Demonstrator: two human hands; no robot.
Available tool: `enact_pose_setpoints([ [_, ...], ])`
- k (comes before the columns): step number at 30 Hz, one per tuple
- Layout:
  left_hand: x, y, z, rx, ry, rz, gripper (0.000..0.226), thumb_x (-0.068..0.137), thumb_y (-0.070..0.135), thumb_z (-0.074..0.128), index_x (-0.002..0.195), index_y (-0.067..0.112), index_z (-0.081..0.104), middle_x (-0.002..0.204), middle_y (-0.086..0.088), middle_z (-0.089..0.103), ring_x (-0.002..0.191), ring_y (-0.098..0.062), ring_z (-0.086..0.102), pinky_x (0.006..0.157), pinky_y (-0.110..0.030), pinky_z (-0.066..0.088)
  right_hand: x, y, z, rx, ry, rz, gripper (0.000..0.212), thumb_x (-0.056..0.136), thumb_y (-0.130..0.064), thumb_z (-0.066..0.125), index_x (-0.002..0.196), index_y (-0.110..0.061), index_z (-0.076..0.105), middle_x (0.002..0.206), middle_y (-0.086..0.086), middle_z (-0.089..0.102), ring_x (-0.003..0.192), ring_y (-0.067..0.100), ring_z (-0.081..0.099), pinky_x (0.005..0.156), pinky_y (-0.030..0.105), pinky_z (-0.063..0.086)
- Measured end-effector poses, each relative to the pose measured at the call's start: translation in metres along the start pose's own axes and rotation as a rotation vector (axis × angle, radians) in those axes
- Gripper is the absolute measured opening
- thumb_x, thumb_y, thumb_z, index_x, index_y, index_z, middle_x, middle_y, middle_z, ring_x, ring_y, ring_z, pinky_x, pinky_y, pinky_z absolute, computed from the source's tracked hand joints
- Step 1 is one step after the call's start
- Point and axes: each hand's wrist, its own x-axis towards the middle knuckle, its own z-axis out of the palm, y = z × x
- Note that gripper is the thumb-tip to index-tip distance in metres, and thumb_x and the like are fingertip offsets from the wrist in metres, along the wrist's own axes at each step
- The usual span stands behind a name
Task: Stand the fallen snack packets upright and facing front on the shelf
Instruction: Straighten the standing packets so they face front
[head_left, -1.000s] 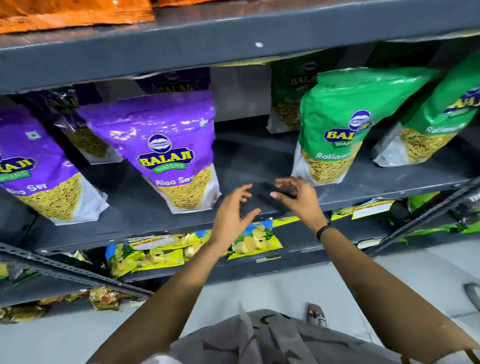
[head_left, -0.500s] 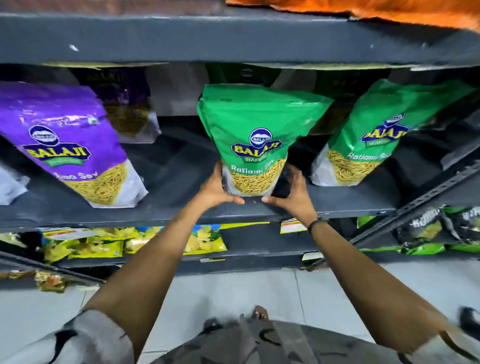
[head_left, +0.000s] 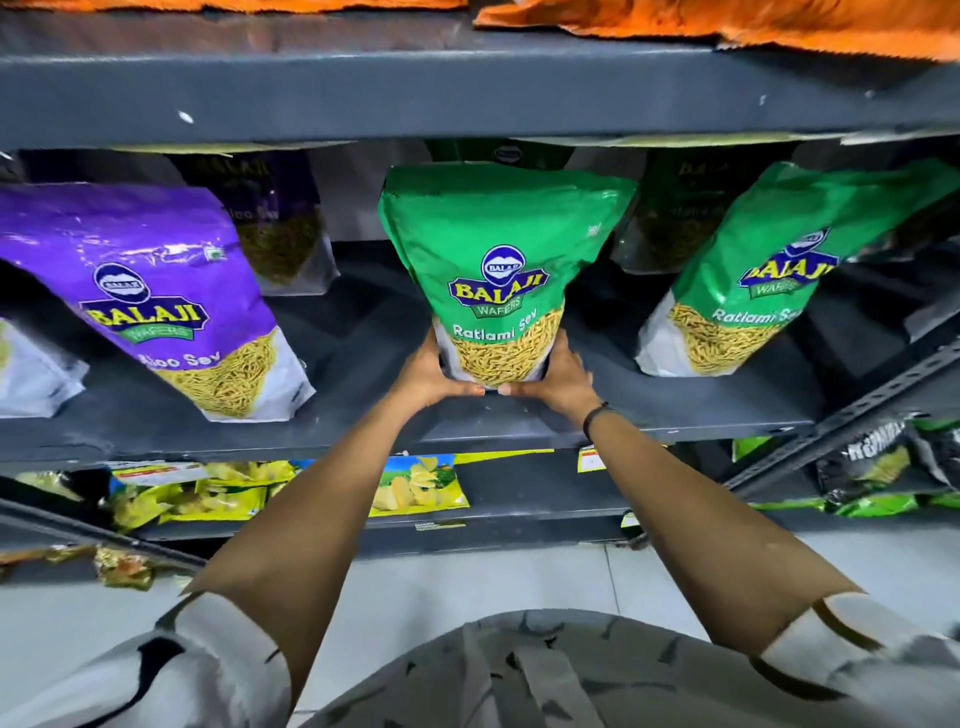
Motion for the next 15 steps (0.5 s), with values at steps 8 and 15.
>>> enact_pose_setpoints([
  [8, -0.01, -0.002, 0.002, 0.079, -0.051, -0.014, 0.106, 0.05, 0.032, 0.09, 0.137, 0.024, 0.03, 0.134, -0.003, 0.056, 0.12, -0.022, 0.054, 0.102, -0.045, 0.047, -0.015, 0.005, -0.006, 0.045, -0.008, -0.014, 0.096, 0.055, -0.034, 0.089, 0.13, -0.011, 0.035, 0.134, 0.01, 0.053, 0.128, 0.031, 0.045, 0.105, 0.051, 0.04],
  [15, -0.021, -0.002, 0.006, 0.154, -0.052, 0.006, 0.106, 0.045, 0.046, 0.086, 0.133, 0.031, 0.03, 0.13, 0.002, 0.058, 0.116, -0.022, 0.056, 0.097, -0.043, 0.05, -0.025, 0.012, -0.009, 0.041, -0.023, -0.021, 0.101, 0.053, -0.032, 0.09, 0.133, -0.009, 0.032, 0.136, 0.011, 0.052, 0.13, 0.031, 0.045, 0.106, 0.05, 0.041],
])
